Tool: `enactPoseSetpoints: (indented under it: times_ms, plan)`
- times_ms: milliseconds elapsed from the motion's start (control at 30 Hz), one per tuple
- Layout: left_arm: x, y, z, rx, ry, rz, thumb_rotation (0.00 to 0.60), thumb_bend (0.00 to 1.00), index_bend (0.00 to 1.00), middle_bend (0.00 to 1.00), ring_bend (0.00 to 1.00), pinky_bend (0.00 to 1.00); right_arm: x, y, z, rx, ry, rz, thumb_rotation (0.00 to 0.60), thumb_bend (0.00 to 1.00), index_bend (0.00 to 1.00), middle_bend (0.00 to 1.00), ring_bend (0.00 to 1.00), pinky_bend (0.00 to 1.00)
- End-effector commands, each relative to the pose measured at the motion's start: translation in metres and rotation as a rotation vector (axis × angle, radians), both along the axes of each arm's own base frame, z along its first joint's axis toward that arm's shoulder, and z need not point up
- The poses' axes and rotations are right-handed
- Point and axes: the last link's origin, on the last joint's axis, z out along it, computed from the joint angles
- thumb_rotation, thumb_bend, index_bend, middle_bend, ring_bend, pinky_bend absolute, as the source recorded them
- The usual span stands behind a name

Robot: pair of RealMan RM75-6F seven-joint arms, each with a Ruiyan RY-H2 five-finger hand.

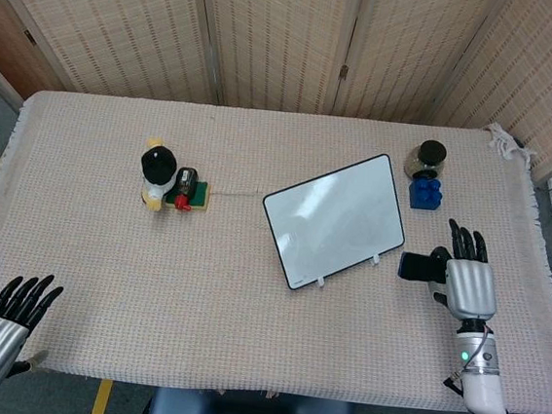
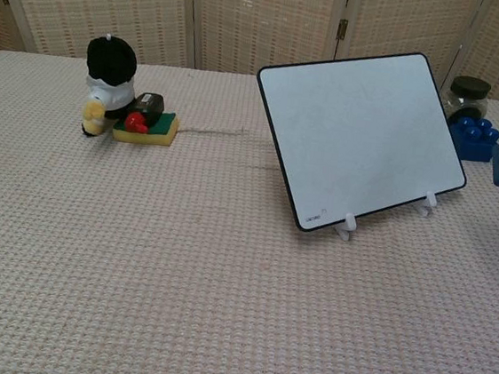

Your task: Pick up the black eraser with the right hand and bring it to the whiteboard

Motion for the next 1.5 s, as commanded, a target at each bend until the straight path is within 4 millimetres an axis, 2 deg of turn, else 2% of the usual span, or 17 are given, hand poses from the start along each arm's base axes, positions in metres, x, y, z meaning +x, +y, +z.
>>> enactPoseSetpoints:
  times_ms: [33,233,367,533,767,867,967,1133,1267,1400,1500]
  plan:
    - [-0.001,0.003,0.0,-0.002,-0.004,0.009,0.6,0.12,0.0,0.0,0.0,0.0,0.03,-0.019,-0.023,-0.106,-0.034,0.132,0.6,0.32,0.51,0.0,0.01,0.0]
    - [-0.005,0.009,0.001,-0.008,-0.014,0.039,0.6,0.12,0.0,0.0,0.0,0.0,0.061,-0.046,-0.056,-0.121,-0.001,0.19,0.6,0.32,0.51,0.0,0.02,0.0]
    - [-0.006,0.012,0.001,-0.016,-0.02,0.055,0.6,0.12,0.0,0.0,0.0,0.0,0.073,-0.057,-0.074,-0.133,-0.013,0.212,0.6,0.32,0.5,0.0,0.02,0.0]
    - [-0.009,0.017,0.002,-0.02,-0.03,0.078,0.6,0.12,0.0,0.0,0.0,0.0,0.078,-0.069,-0.094,-0.122,-0.018,0.21,0.6,0.32,0.49,0.0,0.02,0.0]
    - [-0.011,0.022,0.003,-0.02,-0.039,0.093,0.6,0.12,0.0,0.0,0.0,0.0,0.084,-0.08,-0.11,-0.103,-0.008,0.212,0.6,0.32,0.47,0.0,0.02,0.0]
    - [-0.013,0.025,0.002,-0.024,-0.037,0.105,0.6,0.12,0.0,0.0,0.0,0.0,0.084,-0.083,-0.113,-0.098,-0.01,0.21,0.6,0.32,0.41,0.0,0.02,0.0]
    - [-0.013,0.027,0.001,-0.028,-0.035,0.109,0.6,0.12,0.0,0.0,0.0,0.0,0.082,-0.084,-0.115,-0.09,-0.004,0.198,0.6,0.32,0.3,0.0,0.01,0.0]
    - [-0.014,0.028,0.002,-0.024,-0.037,0.114,0.6,0.12,0.0,0.0,0.0,0.0,0.079,-0.086,-0.116,-0.083,0.003,0.191,0.6,0.32,0.21,0.0,0.0,0.0]
    - [-0.013,0.027,0.003,-0.019,-0.039,0.109,0.6,0.12,0.0,0.0,0.0,0.0,0.078,-0.08,-0.106,-0.094,-0.006,0.219,0.6,0.32,0.14,0.0,0.0,0.0]
    - [-0.012,0.025,0.004,-0.017,-0.036,0.103,0.6,0.12,0.0,0.0,0.0,0.0,0.068,-0.059,-0.084,-0.099,-0.024,0.241,0.6,0.32,0.12,0.0,0.0,0.0]
    - [-0.011,0.023,0.004,-0.014,-0.034,0.094,0.6,0.12,0.0,0.0,0.0,0.0,0.057,-0.031,-0.06,-0.089,-0.052,0.238,0.6,0.32,0.1,0.0,0.0,0.0]
